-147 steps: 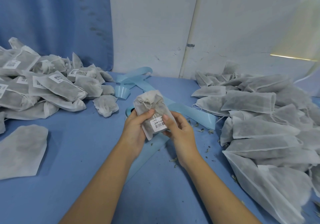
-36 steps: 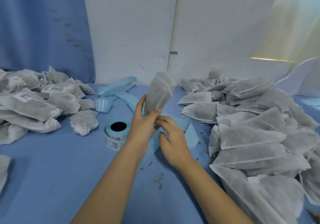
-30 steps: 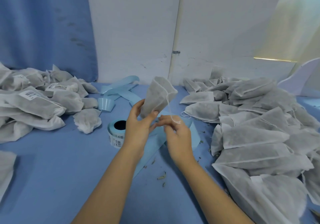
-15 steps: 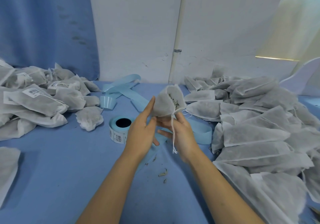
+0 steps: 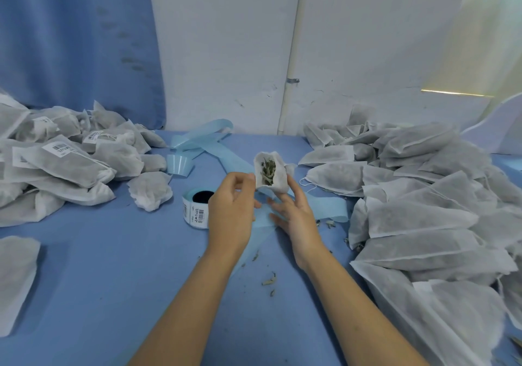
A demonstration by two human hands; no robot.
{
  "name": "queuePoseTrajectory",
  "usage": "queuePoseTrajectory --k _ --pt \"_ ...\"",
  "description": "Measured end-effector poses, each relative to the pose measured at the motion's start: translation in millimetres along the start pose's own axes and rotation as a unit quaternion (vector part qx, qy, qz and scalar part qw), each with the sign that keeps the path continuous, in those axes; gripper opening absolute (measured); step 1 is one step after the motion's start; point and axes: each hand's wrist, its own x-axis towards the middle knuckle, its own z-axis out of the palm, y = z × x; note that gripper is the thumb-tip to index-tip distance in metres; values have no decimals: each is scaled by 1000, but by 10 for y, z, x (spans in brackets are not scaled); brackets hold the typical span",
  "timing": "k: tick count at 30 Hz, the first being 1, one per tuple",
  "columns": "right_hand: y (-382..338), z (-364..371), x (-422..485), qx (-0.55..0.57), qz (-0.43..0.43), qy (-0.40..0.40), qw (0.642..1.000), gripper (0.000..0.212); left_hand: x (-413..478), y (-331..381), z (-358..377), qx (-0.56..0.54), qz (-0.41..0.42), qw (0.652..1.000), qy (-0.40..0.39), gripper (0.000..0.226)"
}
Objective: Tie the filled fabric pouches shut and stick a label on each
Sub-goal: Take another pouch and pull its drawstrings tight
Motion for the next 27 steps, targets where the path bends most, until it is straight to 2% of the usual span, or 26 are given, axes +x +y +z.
queuePoseTrajectory --k 4,8,11,13,17,23,27 --pt "4 6 16 0 7 5 1000 53 -28 -56 -1 125 56 990 -15 21" --pt "-2 76 19 48 41 17 998 62 -48 -75 -6 170 141 975 -23 11" --pt "-56 110 -9 28 64 34 997 39 -57 -82 -8 220 180 958 -26 14" --pt "-73 115 -27 17 68 3 998 27 -64 -73 -6 225 166 960 -23 15" --pt "-78 110 -33 69 46 -35 996 18 -84 -43 -20 197 129 971 -33 24" --pt "-88 98 -35 70 35 -54 995 22 -76 -19 -24 182 94 977 -64 37" --pt "-92 119 -39 115 54 -44 991 22 -102 -7 2 167 86 980 -62 39"
